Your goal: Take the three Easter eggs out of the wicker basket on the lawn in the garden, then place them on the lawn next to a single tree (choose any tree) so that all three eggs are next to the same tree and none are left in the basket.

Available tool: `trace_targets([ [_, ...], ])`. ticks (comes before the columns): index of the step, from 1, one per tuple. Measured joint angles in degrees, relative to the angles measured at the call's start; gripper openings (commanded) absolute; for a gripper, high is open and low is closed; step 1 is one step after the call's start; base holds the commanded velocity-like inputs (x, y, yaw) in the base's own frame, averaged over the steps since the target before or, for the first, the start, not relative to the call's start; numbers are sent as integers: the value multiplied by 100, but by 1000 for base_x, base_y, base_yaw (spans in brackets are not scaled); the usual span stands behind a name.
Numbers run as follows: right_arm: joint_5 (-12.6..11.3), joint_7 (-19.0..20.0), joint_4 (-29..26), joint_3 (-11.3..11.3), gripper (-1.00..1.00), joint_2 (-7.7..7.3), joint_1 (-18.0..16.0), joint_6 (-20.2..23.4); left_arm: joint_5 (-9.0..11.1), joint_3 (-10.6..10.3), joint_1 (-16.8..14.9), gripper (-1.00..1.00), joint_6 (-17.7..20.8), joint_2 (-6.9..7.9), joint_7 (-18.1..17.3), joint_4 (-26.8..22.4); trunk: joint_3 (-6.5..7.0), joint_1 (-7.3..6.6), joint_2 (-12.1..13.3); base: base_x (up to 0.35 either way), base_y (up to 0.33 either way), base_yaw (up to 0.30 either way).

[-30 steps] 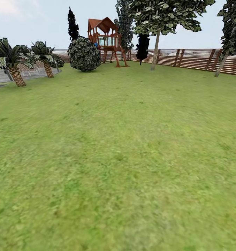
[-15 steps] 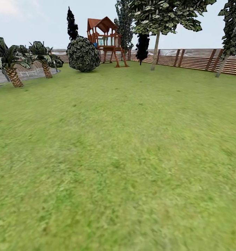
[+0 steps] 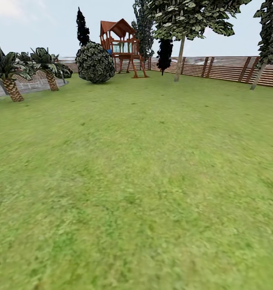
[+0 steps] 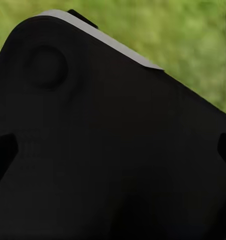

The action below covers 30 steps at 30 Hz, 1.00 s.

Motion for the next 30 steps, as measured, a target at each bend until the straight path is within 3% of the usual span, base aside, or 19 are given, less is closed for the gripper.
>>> trace_targets([
  [30, 1, 1, 0, 0, 100, 0, 0, 0, -1, -1, 0, 100, 0, 0, 0, 1, 0, 0, 0, 333, -123, 0],
])
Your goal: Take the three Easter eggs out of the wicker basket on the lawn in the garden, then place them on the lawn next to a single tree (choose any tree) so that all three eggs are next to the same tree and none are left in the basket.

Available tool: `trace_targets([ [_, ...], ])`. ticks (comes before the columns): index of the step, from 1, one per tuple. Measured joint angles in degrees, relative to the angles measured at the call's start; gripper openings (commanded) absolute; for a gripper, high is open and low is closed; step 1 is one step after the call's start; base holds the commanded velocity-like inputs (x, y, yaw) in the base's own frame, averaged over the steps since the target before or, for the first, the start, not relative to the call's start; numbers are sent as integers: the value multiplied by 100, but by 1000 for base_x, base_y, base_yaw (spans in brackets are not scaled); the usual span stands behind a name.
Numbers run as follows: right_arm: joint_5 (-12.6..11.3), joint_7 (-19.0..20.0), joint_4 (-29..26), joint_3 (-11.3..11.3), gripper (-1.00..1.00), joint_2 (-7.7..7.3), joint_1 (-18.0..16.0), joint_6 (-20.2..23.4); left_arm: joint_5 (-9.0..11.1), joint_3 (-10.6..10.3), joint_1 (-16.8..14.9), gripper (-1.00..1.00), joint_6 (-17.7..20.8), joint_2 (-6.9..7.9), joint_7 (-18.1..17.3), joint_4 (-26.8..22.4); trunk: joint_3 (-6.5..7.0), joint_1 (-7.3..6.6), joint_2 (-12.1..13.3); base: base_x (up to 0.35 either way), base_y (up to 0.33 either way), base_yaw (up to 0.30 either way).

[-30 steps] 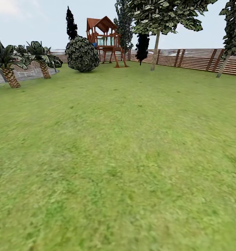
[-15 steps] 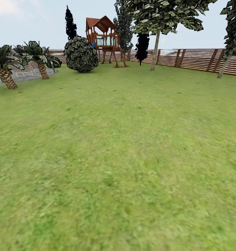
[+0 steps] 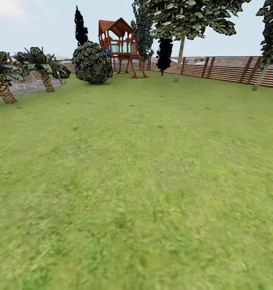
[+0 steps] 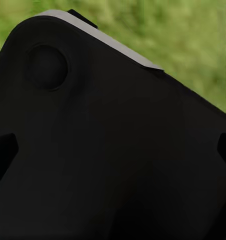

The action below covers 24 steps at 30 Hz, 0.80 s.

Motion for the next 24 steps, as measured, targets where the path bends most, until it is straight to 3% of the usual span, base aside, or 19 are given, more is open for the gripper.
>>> trace_targets([
  [24, 0, 0, 0, 0, 100, 0, 0, 0, 0, 1, 0, 100, 2, 0, 0, 3, 0, 0, 0, 333, -121, 0],
])
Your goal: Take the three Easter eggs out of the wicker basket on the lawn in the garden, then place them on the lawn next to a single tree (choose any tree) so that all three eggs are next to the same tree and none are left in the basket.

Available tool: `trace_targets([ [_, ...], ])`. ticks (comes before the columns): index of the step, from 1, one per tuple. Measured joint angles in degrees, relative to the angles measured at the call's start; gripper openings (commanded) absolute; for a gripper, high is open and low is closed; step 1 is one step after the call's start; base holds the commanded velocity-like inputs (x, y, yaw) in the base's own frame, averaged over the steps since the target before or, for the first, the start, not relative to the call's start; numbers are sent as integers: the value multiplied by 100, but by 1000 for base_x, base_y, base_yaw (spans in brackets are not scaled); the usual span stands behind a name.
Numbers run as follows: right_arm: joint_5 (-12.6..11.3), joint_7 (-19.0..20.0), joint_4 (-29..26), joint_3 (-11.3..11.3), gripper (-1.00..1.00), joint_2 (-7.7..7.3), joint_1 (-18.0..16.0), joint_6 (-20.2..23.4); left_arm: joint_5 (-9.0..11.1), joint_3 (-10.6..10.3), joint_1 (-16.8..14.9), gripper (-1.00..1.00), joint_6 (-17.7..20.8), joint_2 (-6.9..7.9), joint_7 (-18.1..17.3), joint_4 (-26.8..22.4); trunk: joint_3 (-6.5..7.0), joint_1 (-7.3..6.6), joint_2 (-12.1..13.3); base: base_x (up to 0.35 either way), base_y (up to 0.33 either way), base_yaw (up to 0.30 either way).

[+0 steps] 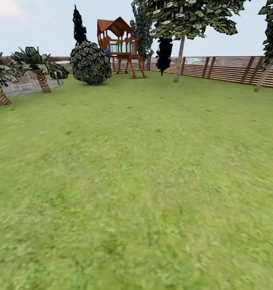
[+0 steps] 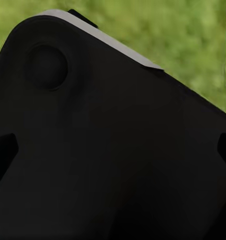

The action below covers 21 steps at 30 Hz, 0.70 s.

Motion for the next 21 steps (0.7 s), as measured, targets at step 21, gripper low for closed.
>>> trace_targets([
  [21, 0, 3, 0, 1, 100, 0, 0, 0, 6, 0, 0, 100, -3, 0, 0, 5, 0, 0, 0, 341, -12, 0],
])
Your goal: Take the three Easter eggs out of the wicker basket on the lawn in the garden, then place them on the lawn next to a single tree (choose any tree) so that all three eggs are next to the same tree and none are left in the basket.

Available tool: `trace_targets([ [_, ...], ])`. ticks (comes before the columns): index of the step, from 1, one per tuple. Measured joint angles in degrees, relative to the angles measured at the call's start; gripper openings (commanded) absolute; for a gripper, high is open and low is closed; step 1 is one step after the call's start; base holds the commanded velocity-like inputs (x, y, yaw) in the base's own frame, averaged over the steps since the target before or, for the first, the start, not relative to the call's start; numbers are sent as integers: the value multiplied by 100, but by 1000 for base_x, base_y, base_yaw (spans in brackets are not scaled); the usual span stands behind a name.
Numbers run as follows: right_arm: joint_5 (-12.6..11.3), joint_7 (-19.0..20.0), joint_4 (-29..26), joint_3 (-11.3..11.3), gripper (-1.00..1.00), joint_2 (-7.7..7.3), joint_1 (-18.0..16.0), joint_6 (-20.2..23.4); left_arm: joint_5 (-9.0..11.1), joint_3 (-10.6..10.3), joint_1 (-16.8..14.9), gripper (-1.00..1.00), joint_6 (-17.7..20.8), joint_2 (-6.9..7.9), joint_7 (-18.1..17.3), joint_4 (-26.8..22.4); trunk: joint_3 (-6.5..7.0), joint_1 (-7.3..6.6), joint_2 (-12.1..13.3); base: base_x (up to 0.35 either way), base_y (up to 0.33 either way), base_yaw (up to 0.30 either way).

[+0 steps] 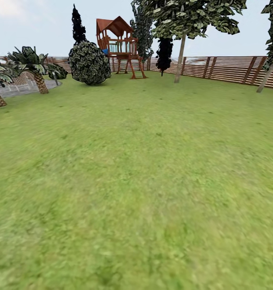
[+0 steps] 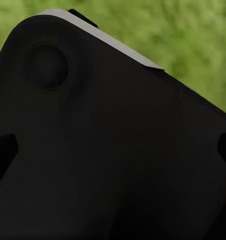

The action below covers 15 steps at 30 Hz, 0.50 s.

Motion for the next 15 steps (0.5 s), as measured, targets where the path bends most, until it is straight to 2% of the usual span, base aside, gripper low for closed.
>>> trace_targets([
  [15, -1, -4, 0, 0, 100, 0, 0, 0, -3, -2, 0, 100, 0, 0, 0, 0, 0, 0, 0, 343, 0, 0],
])
